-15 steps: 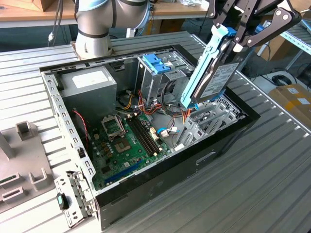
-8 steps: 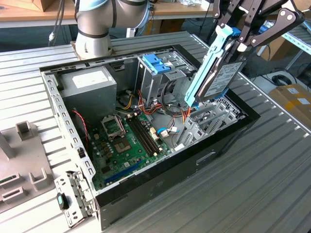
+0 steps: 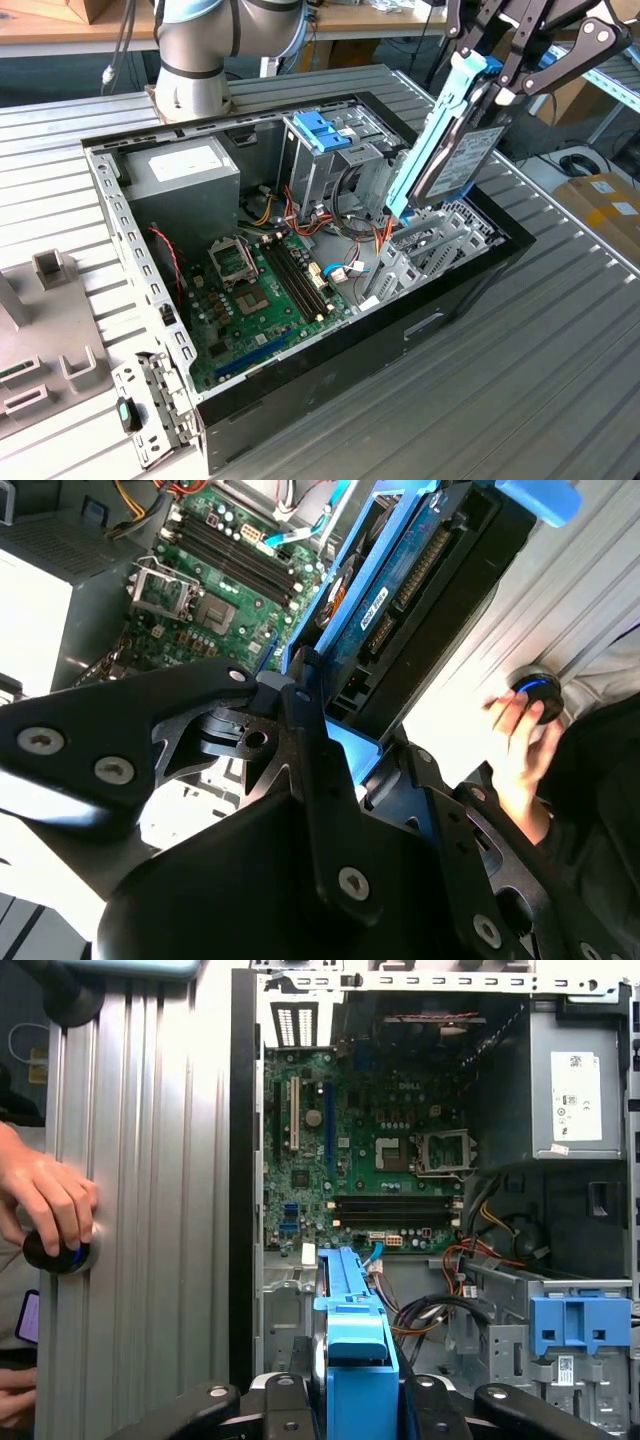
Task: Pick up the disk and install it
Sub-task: 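Pick up the disk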
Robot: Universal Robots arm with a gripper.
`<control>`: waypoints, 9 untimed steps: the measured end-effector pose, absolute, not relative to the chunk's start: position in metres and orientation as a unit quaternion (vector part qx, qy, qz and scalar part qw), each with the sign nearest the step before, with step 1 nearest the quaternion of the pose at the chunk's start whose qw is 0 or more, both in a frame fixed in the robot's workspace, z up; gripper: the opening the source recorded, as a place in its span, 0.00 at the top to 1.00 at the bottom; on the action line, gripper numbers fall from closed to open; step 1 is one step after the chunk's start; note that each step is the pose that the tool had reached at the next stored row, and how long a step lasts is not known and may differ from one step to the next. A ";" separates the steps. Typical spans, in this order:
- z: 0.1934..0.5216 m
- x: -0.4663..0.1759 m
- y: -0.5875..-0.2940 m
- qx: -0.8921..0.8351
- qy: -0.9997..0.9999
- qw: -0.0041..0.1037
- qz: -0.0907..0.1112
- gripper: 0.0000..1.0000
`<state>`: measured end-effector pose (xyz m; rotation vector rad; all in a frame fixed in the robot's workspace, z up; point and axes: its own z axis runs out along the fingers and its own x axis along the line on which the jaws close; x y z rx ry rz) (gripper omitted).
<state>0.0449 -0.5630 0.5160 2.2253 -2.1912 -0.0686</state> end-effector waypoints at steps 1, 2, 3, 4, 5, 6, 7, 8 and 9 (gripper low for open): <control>0.516 0.045 -0.563 0.712 -0.701 0.006 -0.025 0.63; 0.516 0.046 -0.564 0.712 -0.701 0.004 -0.027 0.63; 0.516 0.046 -0.564 0.712 -0.701 0.002 -0.028 0.63; 0.516 0.047 -0.564 0.712 -0.701 0.002 -0.028 0.63; 0.516 0.047 -0.564 0.712 -0.701 0.002 -0.029 0.63; 0.516 0.047 -0.564 0.712 -0.701 0.002 -0.029 0.63; 0.516 0.047 -0.564 0.712 -0.701 0.002 -0.028 0.63; 0.516 0.047 -0.564 0.712 -0.701 0.001 -0.028 0.63; 0.516 0.047 -0.564 0.712 -0.701 -0.001 -0.025 0.63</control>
